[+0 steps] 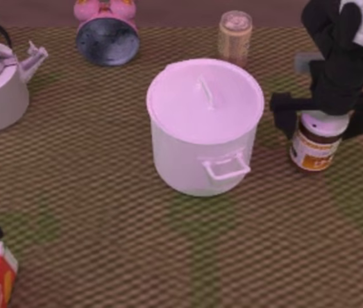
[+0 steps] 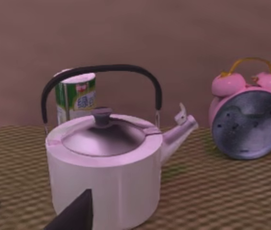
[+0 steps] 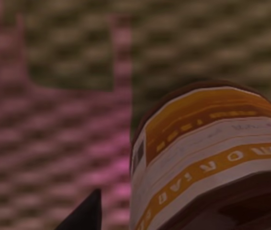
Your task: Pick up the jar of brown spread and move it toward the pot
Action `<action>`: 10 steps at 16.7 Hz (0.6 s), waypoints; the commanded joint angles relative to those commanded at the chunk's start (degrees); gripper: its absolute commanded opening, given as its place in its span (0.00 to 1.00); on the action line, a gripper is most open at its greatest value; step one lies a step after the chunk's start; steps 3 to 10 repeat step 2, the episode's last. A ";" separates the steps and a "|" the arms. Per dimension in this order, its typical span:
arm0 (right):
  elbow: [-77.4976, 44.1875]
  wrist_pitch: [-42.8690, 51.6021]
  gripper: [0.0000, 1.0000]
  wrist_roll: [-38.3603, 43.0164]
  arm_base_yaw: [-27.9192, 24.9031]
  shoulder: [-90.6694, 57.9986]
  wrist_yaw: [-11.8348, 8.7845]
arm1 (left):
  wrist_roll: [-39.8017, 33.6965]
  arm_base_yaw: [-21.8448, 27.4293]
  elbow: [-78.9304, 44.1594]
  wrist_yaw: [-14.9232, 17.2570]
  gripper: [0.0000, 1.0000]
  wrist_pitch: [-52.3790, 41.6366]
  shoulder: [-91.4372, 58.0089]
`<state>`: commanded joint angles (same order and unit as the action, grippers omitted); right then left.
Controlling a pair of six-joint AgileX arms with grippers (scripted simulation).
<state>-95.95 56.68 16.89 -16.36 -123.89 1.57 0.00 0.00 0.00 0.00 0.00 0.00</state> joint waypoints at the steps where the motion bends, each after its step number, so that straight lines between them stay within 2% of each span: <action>1: 0.00 0.00 1.00 0.00 0.00 0.00 0.00 | 0.00 0.00 0.00 0.00 1.00 0.00 0.00; 10: 0.00 0.00 1.00 0.00 0.00 0.00 0.00 | 0.00 0.00 0.00 0.00 1.00 0.00 0.00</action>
